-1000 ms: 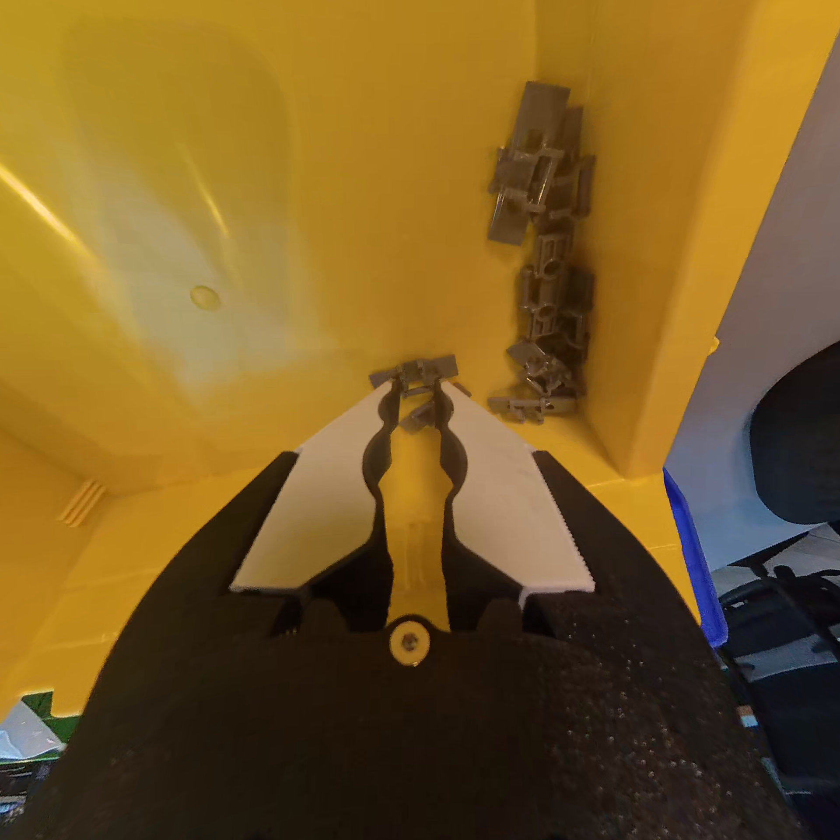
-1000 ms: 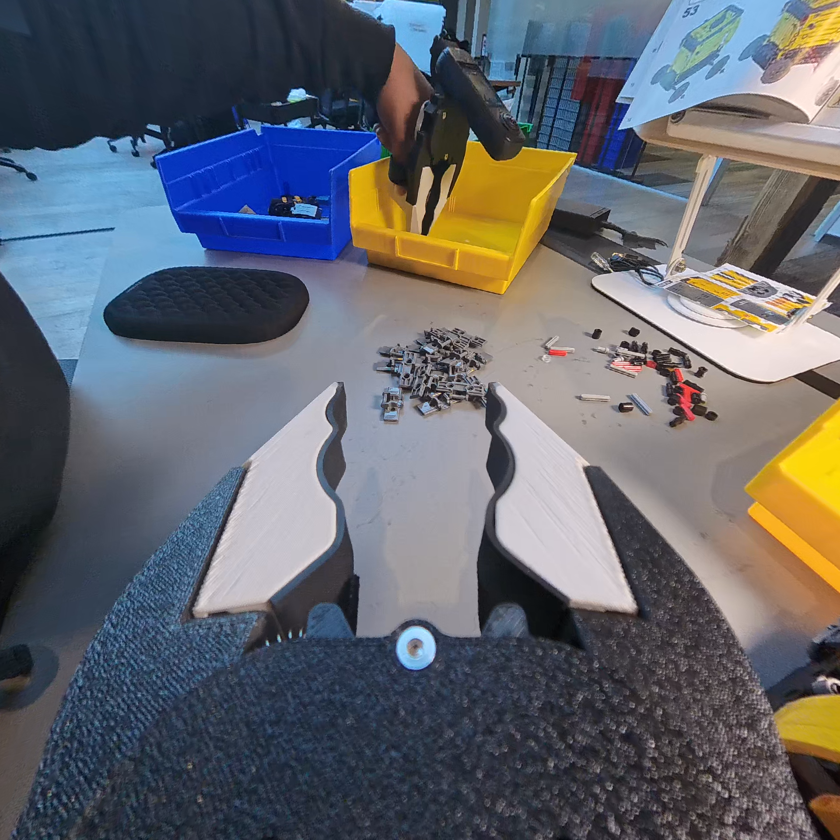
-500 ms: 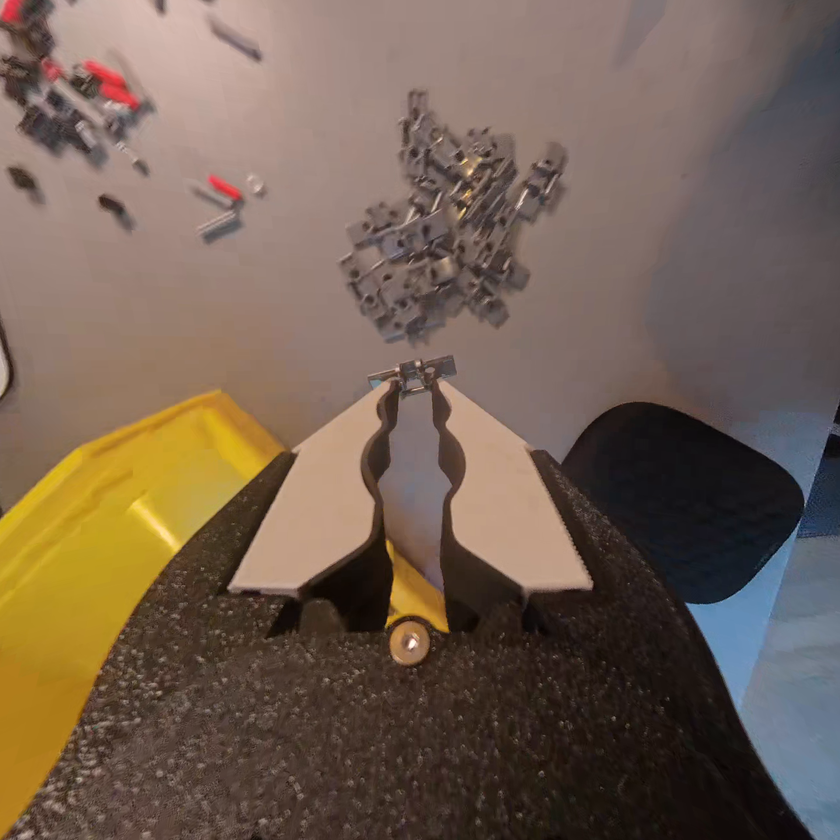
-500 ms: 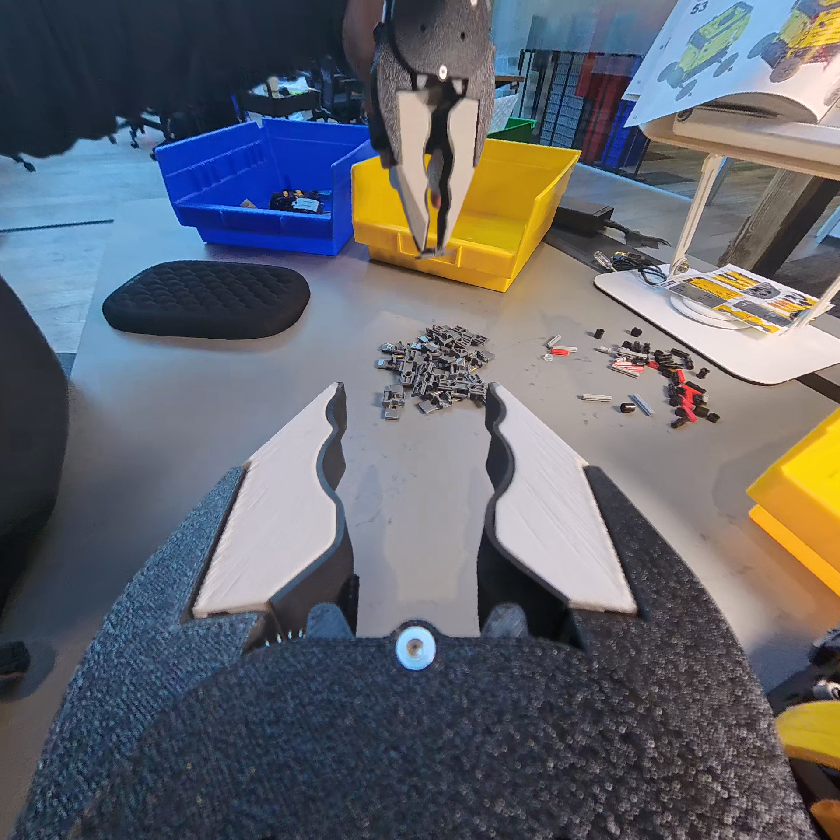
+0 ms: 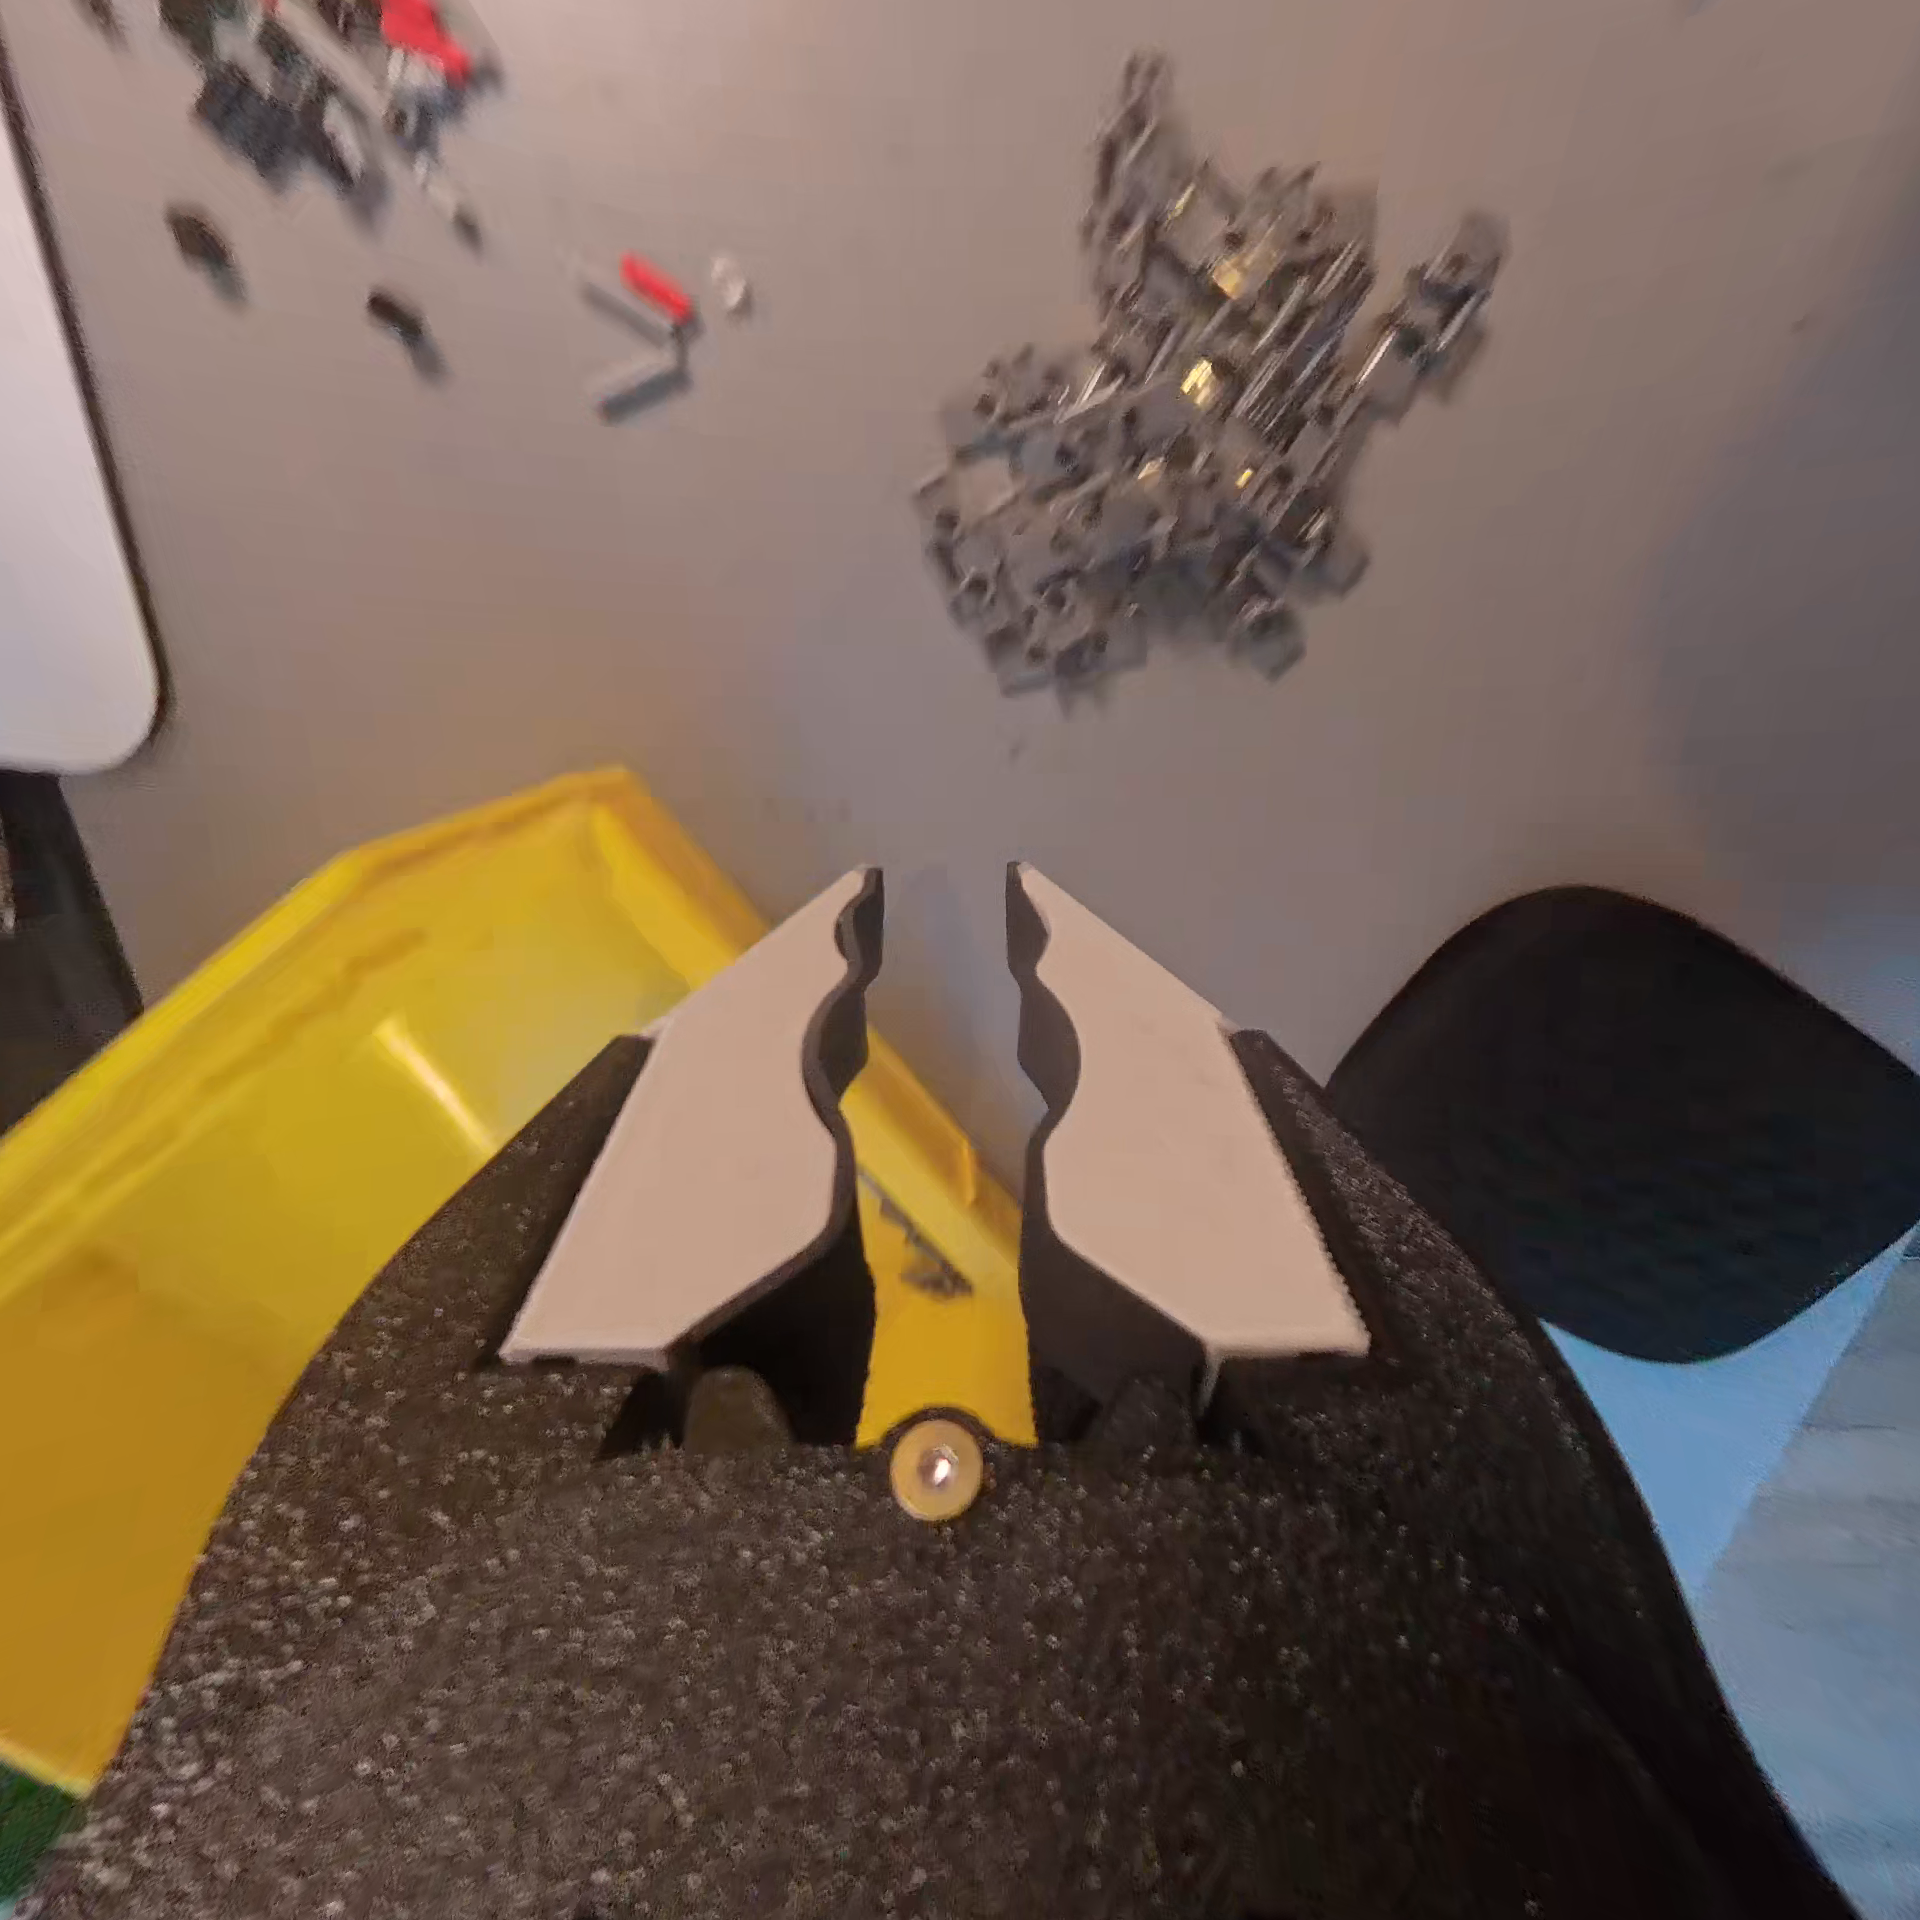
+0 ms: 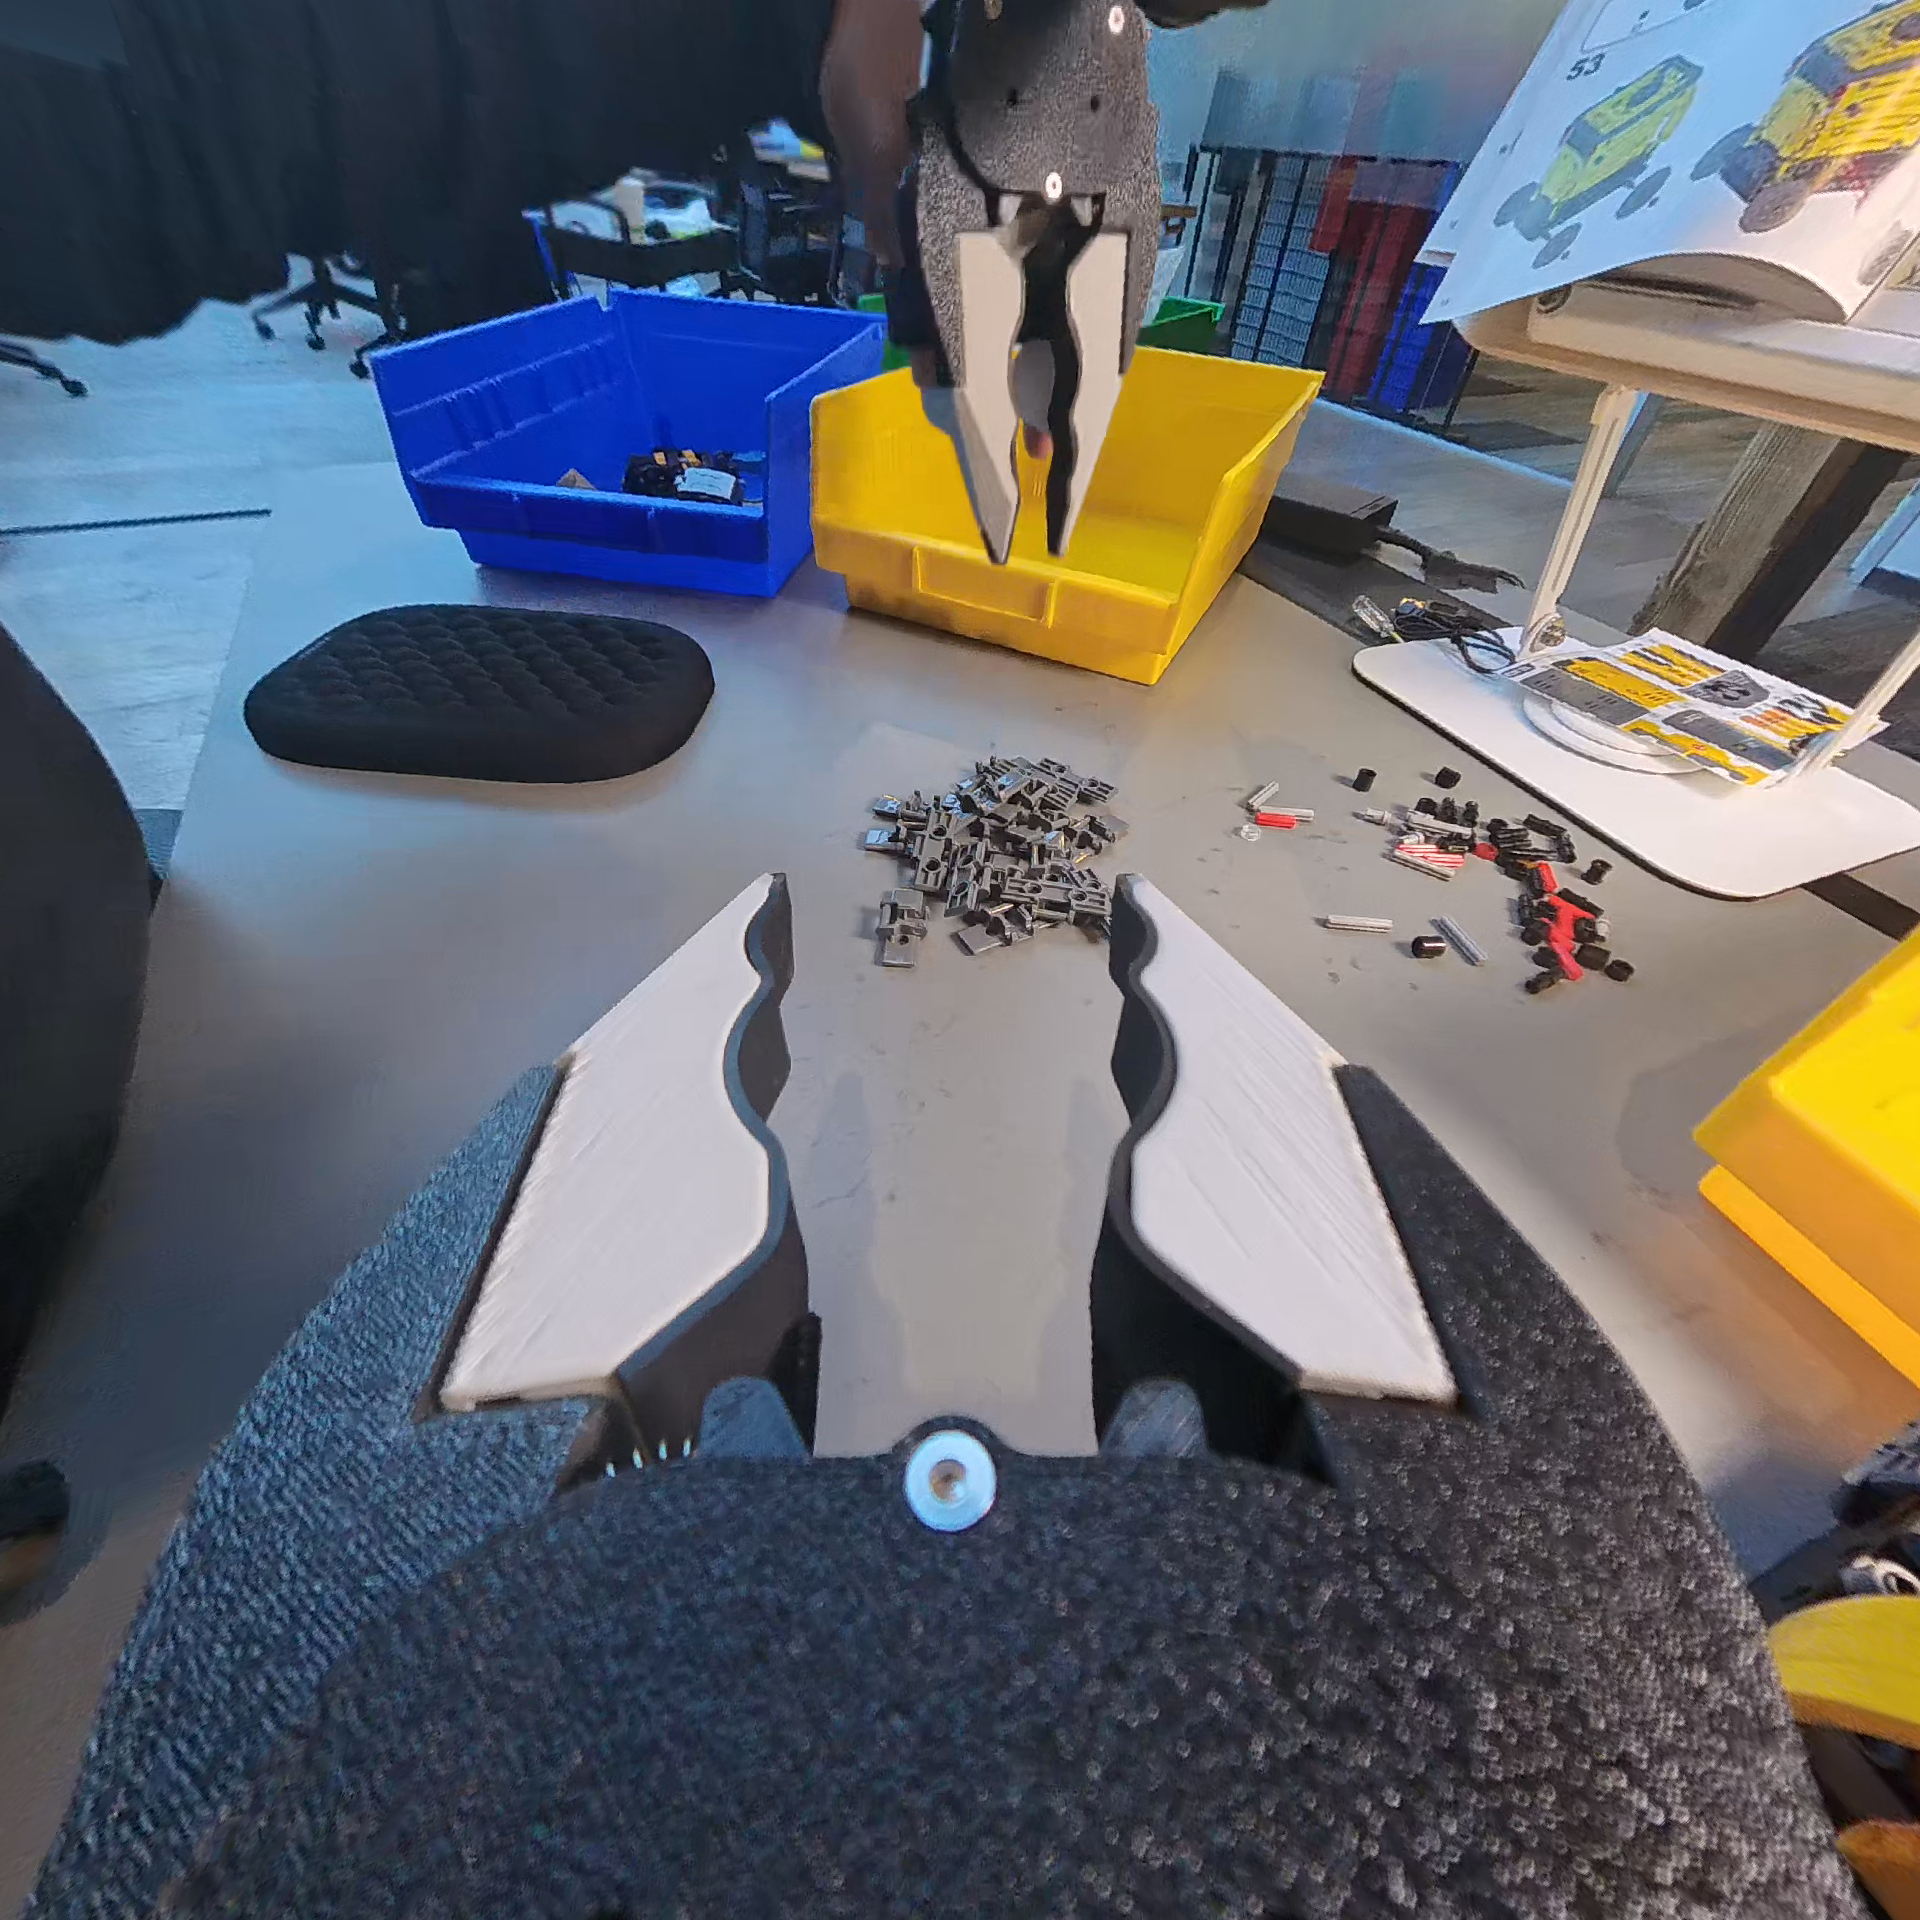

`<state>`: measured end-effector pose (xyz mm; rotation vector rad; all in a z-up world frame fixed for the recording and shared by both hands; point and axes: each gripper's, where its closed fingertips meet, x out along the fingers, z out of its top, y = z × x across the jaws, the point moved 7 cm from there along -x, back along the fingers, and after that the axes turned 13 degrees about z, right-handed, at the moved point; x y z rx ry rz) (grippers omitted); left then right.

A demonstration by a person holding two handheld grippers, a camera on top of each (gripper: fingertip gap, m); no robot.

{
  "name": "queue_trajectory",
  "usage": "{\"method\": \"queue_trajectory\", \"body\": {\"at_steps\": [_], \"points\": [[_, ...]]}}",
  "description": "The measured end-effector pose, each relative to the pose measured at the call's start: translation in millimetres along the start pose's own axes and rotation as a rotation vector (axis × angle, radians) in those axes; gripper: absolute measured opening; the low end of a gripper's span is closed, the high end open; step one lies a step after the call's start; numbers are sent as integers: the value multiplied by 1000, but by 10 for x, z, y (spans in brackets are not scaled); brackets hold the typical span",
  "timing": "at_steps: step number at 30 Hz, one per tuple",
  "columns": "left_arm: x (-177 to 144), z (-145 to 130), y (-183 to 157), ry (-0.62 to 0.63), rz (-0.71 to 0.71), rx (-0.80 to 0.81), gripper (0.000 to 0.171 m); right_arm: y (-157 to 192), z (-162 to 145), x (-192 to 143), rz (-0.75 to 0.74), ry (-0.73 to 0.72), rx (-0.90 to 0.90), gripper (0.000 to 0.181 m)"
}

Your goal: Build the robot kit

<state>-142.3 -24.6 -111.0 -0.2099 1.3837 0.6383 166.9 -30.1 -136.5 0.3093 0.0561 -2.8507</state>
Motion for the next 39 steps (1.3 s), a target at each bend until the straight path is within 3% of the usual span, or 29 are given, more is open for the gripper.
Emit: {"method": "queue_trajectory", "body": {"at_steps": [5,8,12,19,22,26,29,34,39], "points": [[104,-953,417,305,29,-166,28,14,-8,17,8,15,-9,62],[274,-1340,468,436,-9,-221,33,7,-5,9,4,8,-4,62],[435,-1501,483,535,-28,-211,33,-13,-11,6,3,4,13,62],[600,-1553,426,786,-80,-109,30,-27,-17,7,-3,5,22,62],[623,-1530,421,836,-91,-78,27,-30,-15,3,-4,1,24,62],[543,-1442,457,769,-71,-79,21,-25,-12,0,-2,-2,20,62],[289,-1227,528,577,-32,-143,20,-23,-9,-2,0,-4,19,62],[-189,-367,213,90,-82,-105,20,-17,-18,15,8,9,17,62],[78,337,-355,-34,-171,111,21,-17,-25,25,7,18,17,62]]}}
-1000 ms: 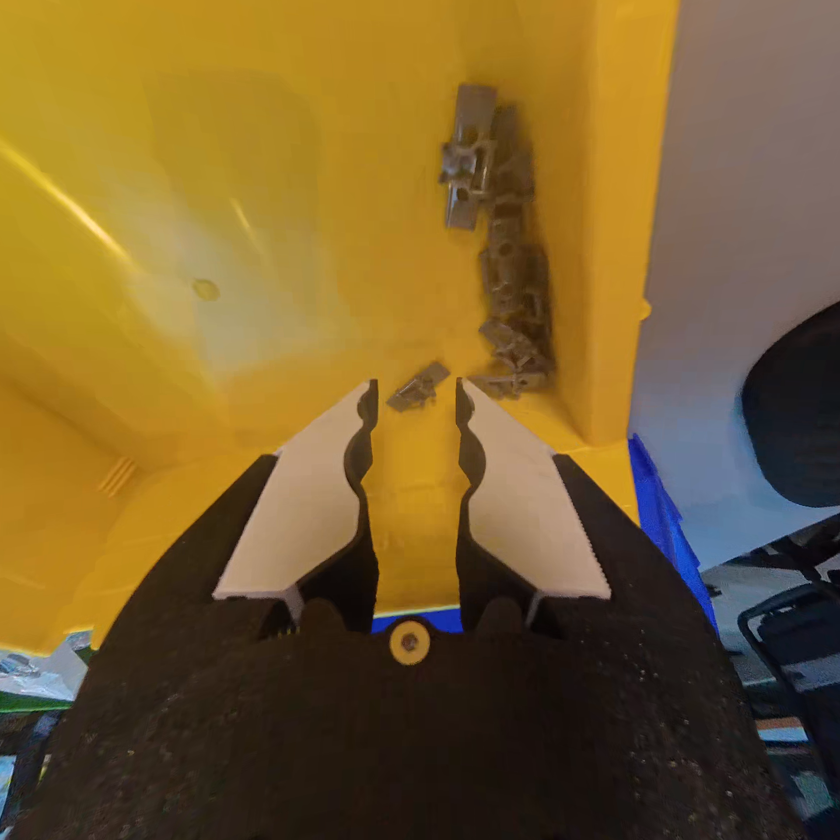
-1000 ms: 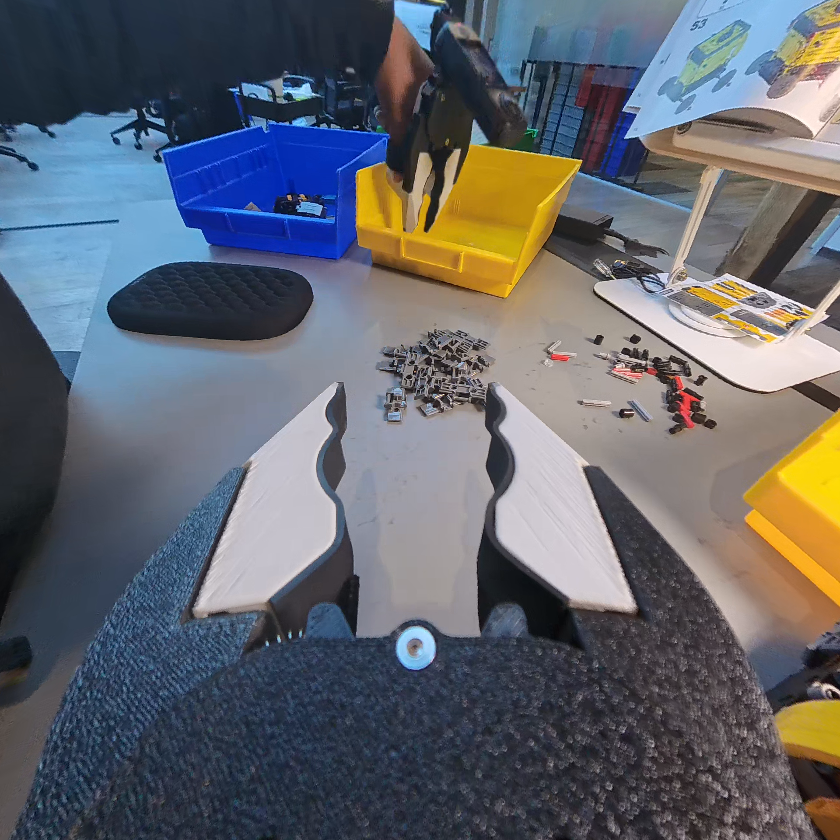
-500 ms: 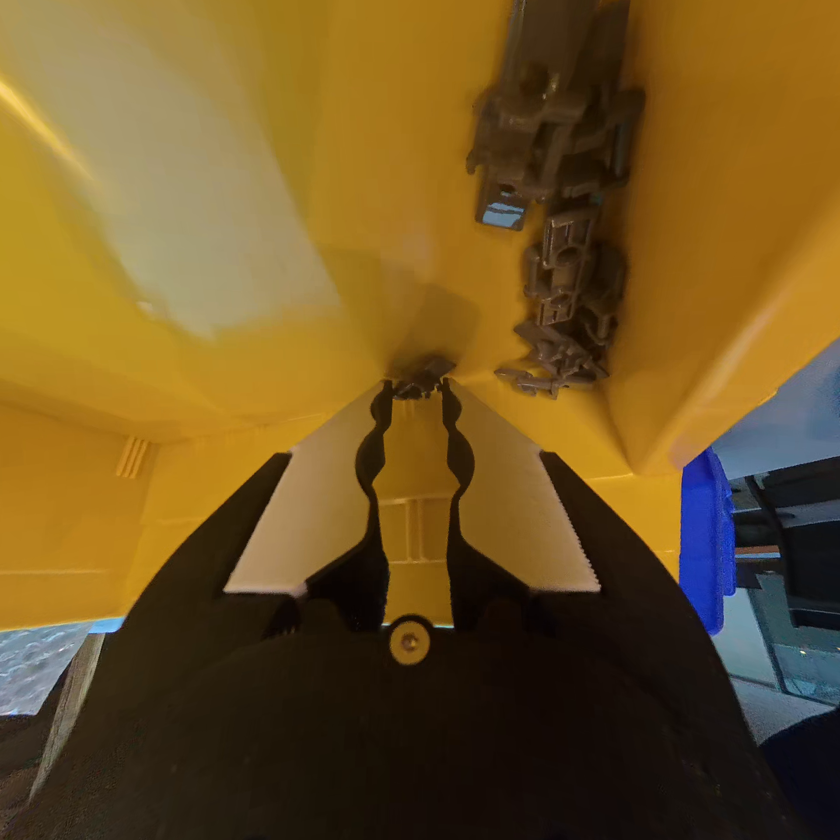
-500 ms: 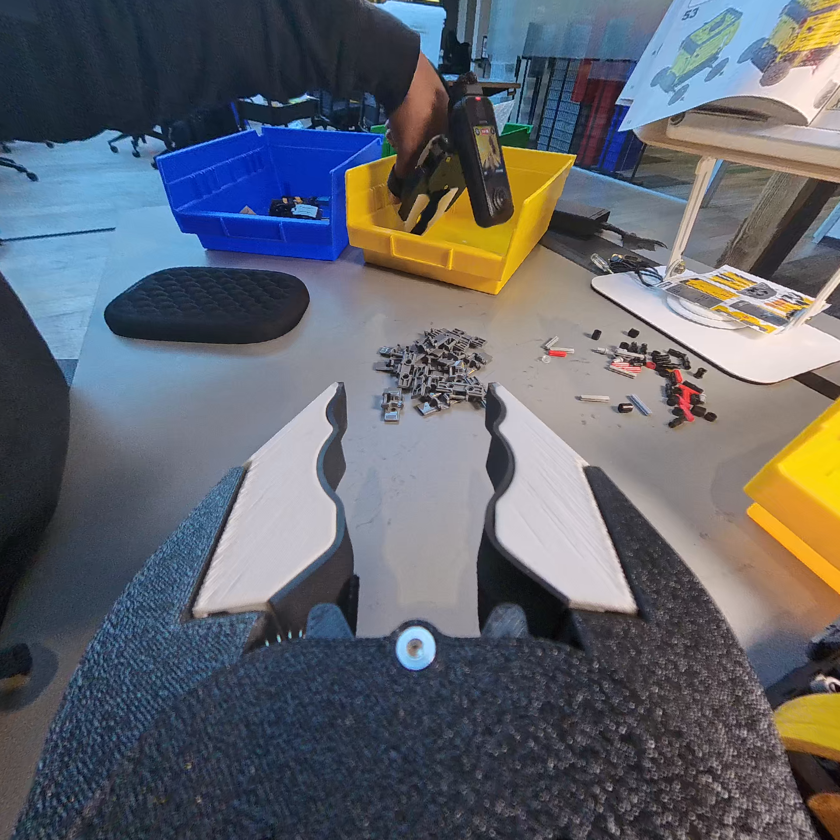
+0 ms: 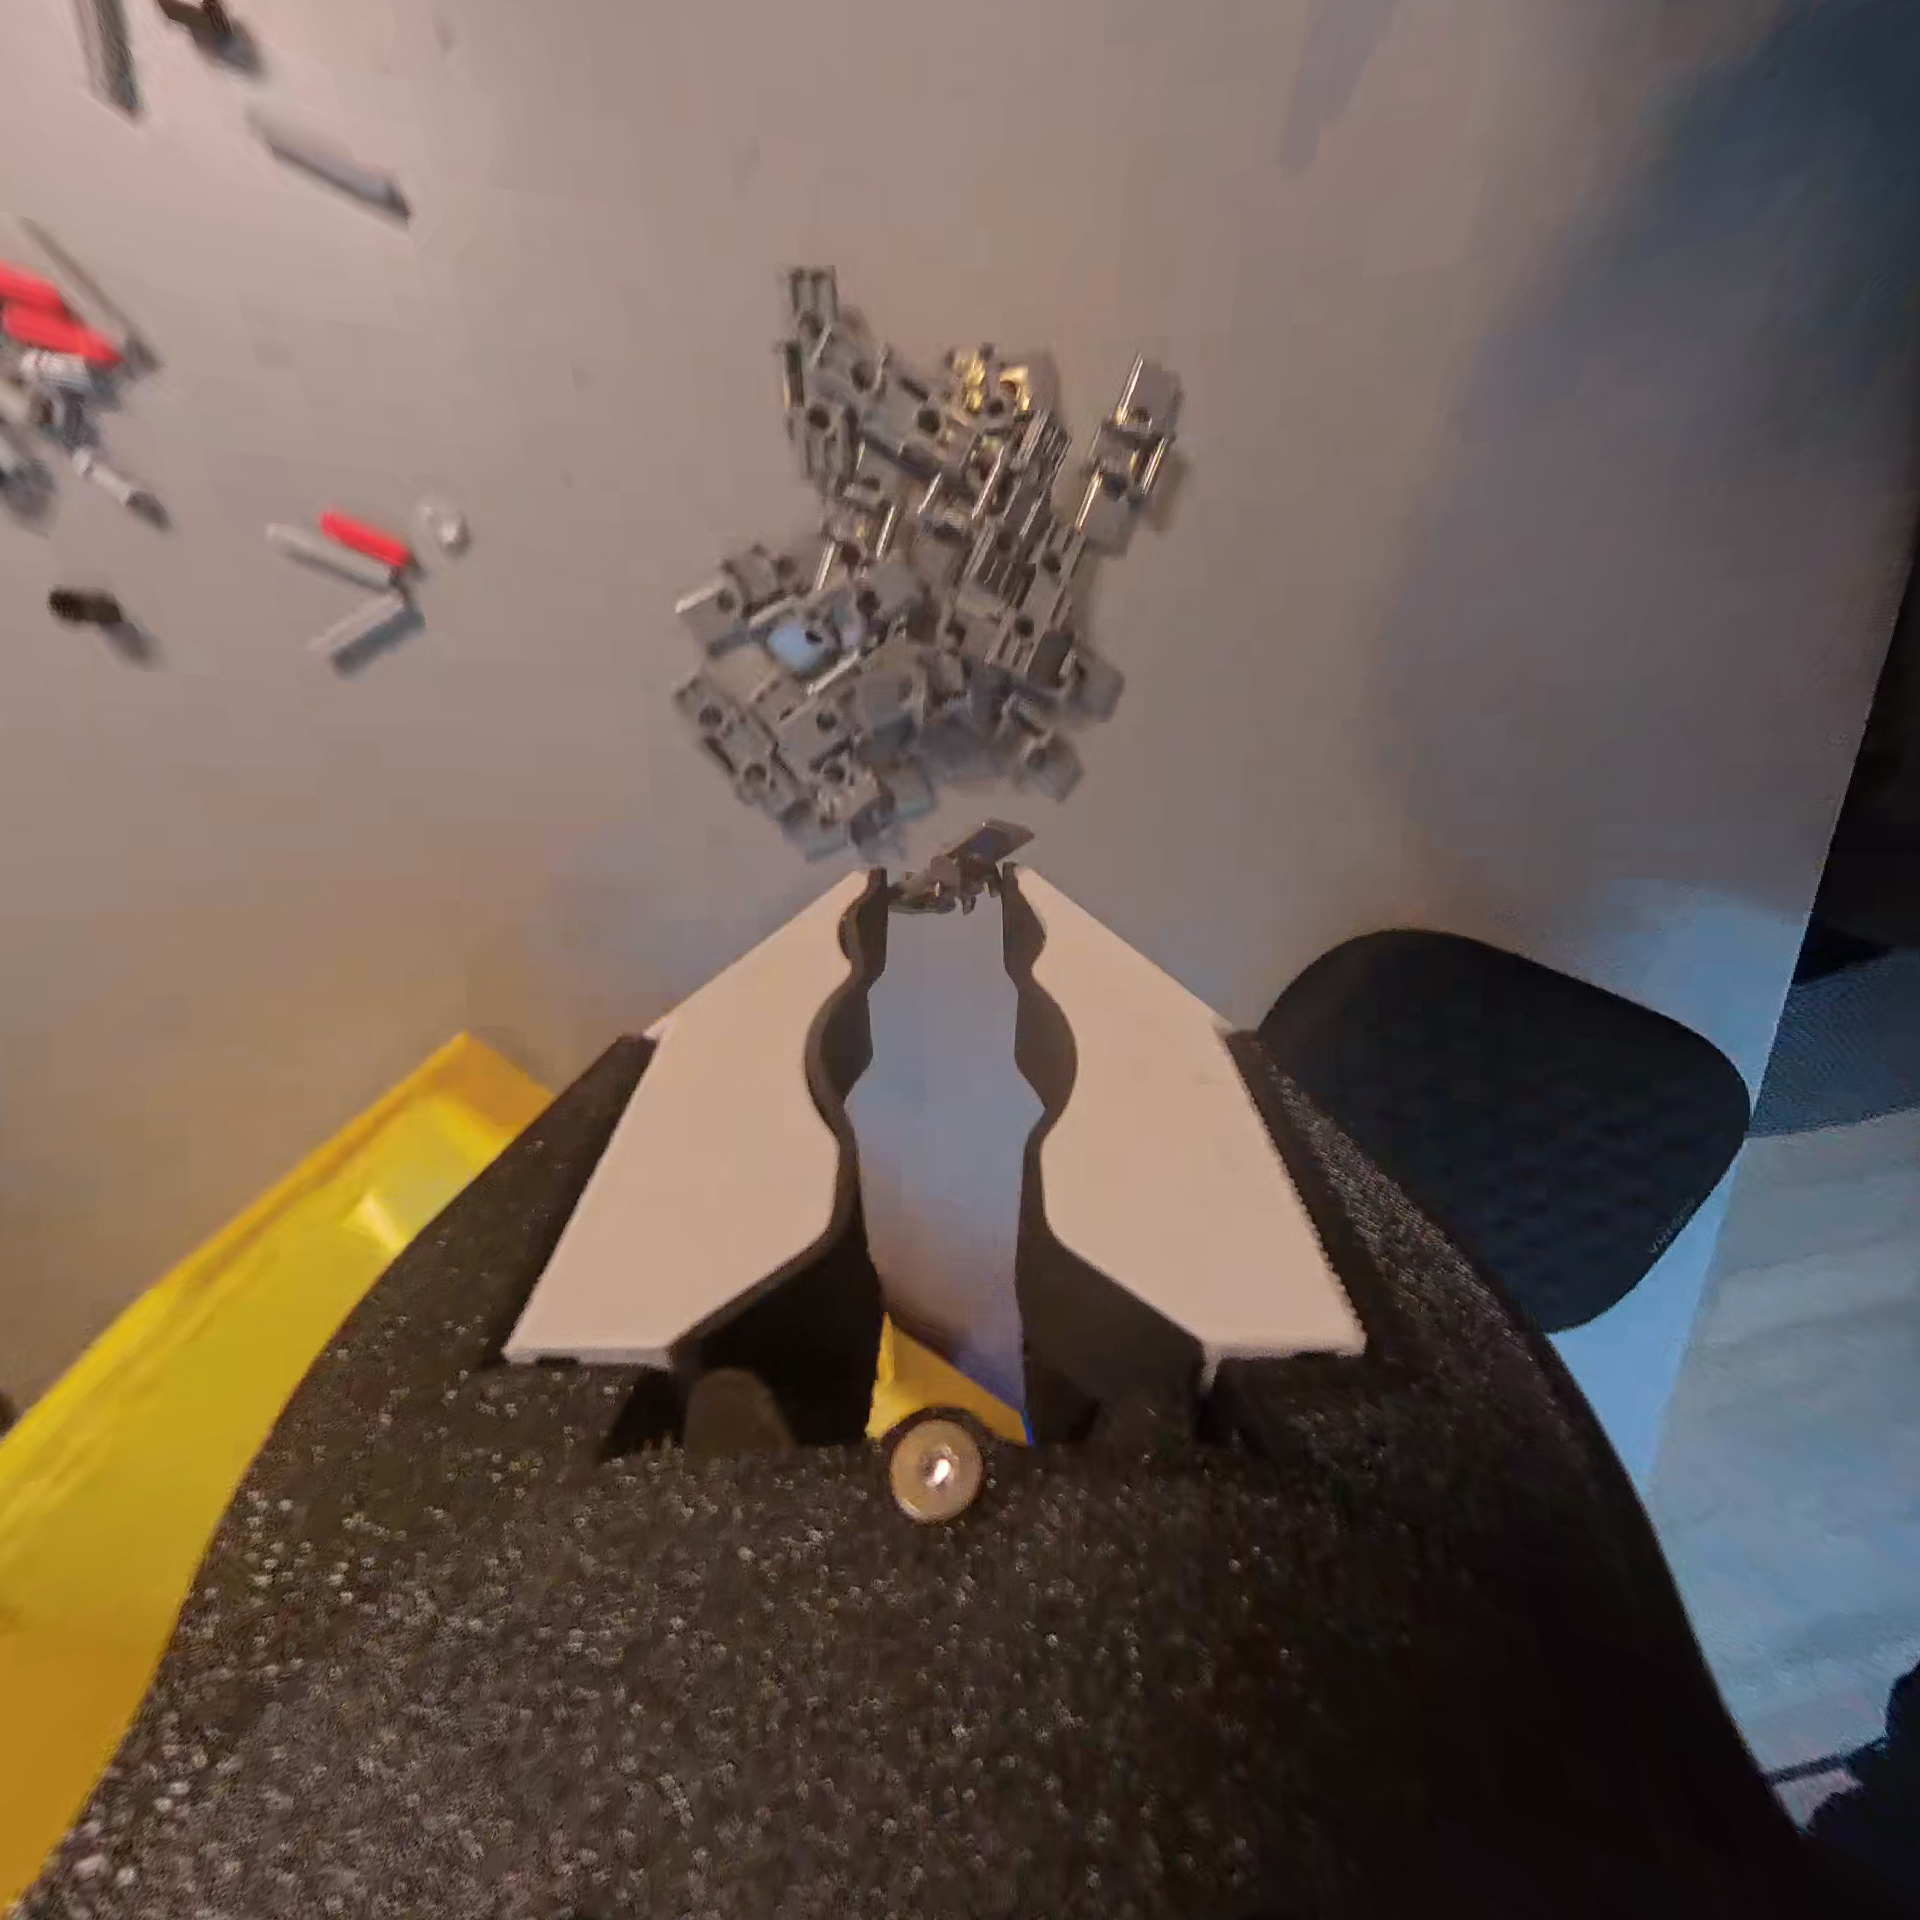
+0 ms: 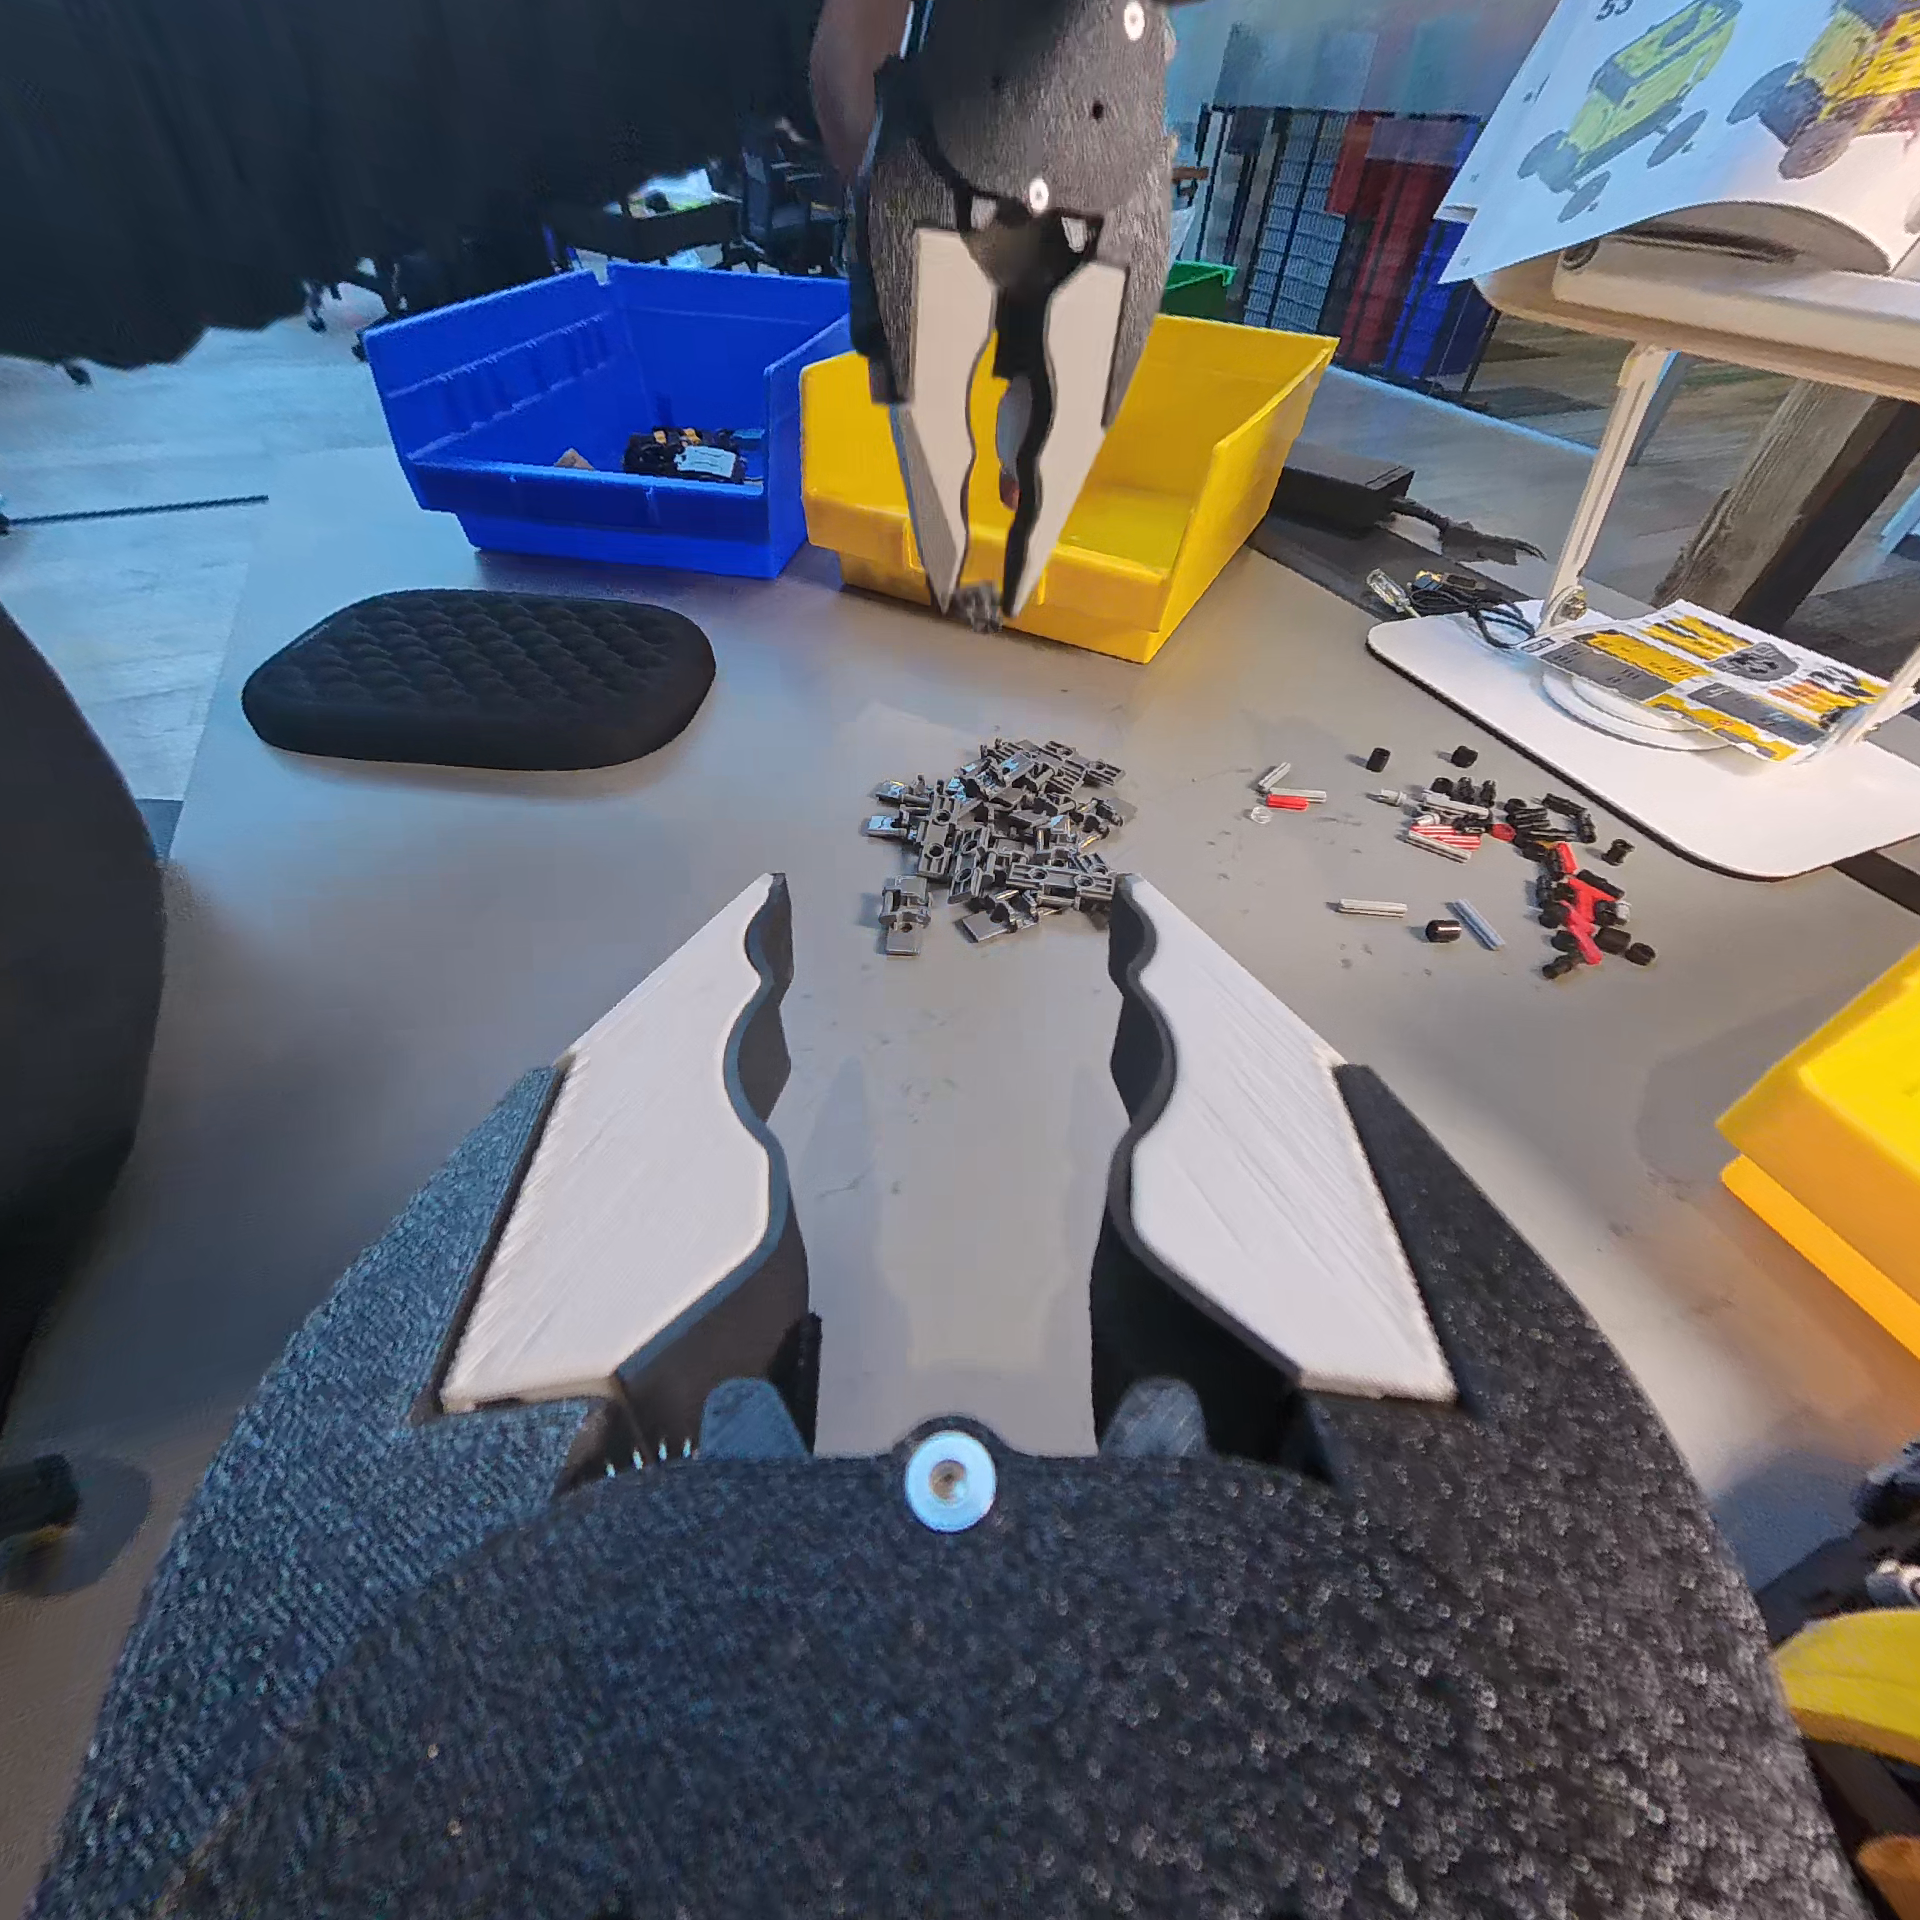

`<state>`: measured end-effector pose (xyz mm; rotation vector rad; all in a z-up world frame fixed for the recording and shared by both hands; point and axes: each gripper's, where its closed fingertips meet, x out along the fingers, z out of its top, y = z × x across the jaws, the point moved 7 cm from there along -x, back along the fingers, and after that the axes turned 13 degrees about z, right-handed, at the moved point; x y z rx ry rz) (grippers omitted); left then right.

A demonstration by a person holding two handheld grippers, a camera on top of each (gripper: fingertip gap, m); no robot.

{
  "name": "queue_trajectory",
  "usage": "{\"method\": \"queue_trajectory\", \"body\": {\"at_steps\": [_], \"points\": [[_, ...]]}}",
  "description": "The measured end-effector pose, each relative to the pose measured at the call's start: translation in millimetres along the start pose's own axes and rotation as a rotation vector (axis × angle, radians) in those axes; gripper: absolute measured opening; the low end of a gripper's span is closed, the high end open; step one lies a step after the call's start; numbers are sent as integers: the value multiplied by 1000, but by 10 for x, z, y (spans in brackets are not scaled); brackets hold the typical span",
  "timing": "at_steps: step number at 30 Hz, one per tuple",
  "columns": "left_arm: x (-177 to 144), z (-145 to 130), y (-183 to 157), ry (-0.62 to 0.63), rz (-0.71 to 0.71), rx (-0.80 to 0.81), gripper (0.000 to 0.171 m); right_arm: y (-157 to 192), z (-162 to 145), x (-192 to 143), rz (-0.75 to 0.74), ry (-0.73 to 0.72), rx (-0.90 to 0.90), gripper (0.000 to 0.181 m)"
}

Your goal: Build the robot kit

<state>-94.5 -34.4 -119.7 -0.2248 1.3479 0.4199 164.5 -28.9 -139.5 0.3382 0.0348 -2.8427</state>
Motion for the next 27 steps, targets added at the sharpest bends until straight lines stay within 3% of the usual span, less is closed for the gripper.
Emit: {"method": "queue_trajectory", "body": {"at_steps": [5,10,14,17,22,27], "points": [[377,363,-59,15,-3,106,21,-12,14,-31,-16,-22,4,62],[291,315,34,12,45,85,29,-8,23,-43,-11,-31,2,62],[-22,-118,249,64,126,-26,28,11,22,-33,0,-24,-10,62],[-162,-653,440,204,166,-134,28,21,17,-19,10,-14,-14,62],[-51,-1458,613,469,123,-234,32,1,5,-13,8,-11,1,62],[154,-1768,572,601,-4,-213,41,-57,2,-37,-3,-35,48,61]]}}
